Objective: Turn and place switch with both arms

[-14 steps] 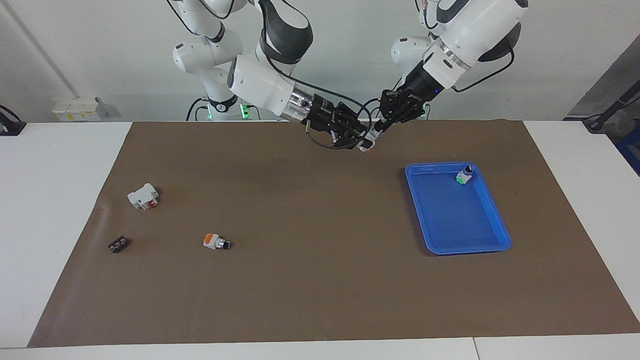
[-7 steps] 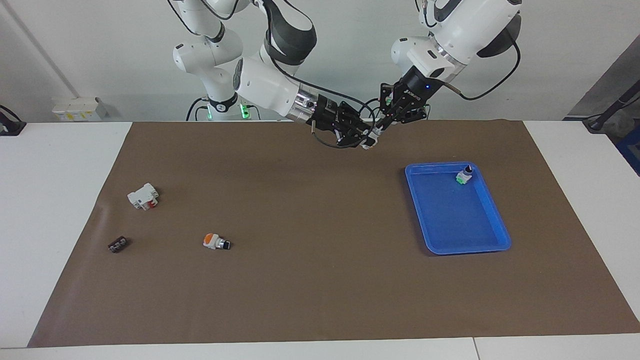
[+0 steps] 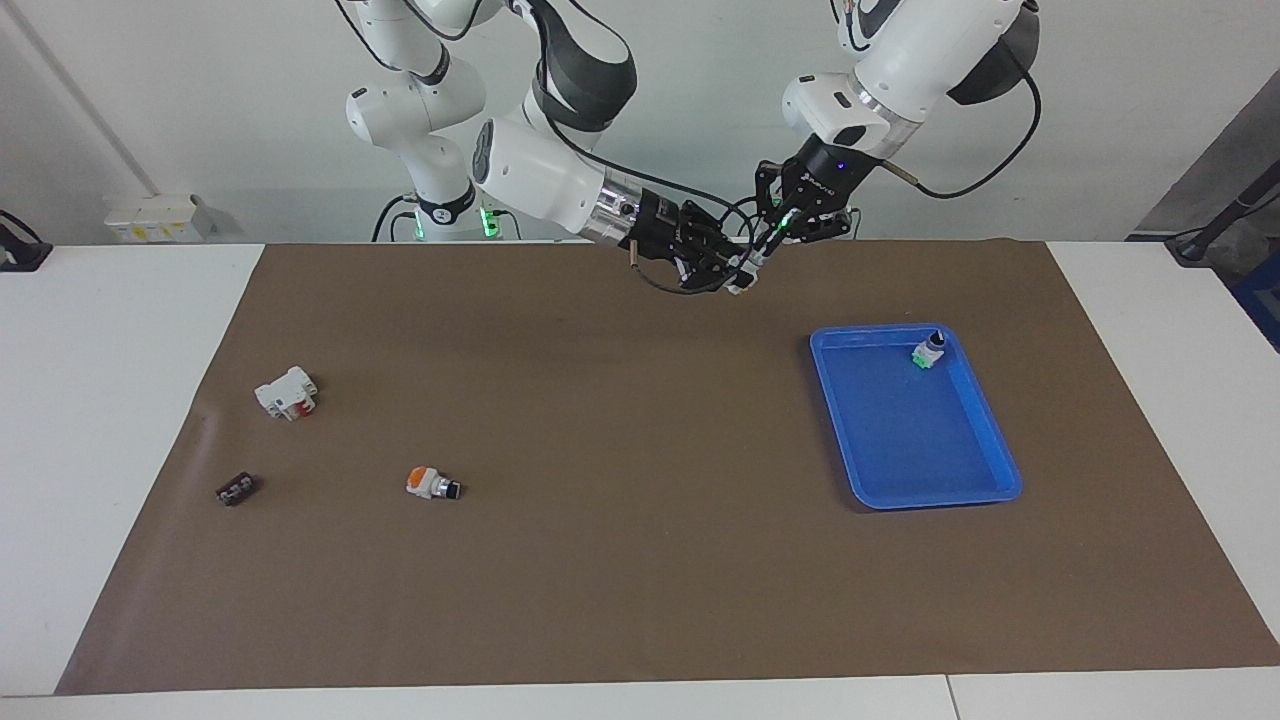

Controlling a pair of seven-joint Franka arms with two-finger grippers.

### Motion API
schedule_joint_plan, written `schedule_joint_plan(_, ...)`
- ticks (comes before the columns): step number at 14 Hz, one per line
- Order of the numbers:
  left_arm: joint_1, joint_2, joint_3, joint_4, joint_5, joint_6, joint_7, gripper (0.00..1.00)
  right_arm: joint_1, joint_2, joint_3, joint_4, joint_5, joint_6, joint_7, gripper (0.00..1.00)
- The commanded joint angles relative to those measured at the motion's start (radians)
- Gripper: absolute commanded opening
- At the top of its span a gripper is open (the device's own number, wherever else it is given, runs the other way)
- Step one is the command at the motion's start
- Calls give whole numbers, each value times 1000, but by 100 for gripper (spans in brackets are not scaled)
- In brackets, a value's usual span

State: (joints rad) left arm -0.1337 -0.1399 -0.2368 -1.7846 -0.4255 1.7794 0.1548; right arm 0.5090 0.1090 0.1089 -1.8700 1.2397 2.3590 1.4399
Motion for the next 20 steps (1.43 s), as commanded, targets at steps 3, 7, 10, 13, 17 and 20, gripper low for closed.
schedule_joint_plan(3,-15,-44,-1,-59,13,-97,8,0,-17,-8,-9,35,7,46,22,0)
schedule_joint_plan(7,-6,-44,4,-61,13,-97,-1,0,-17,-12,-12,35,-9,46,19,100)
schedule_joint_plan(10,14,-44,2,-62,54,-100,0,0,-29,-22,-15,29,-92,43,19,100)
schedule_joint_plan(13,54,-58,4,-87,102,-109,3,0,-66,-31,-18,20,-233,32,19,100)
schedule_joint_plan(17,95,-81,8,-134,231,-127,3,0,-186,-67,-20,12,-467,-26,8,100)
schedule_joint_plan(20,199,-102,8,-183,273,-104,3,0,-277,-100,-20,15,-737,-102,-45,100)
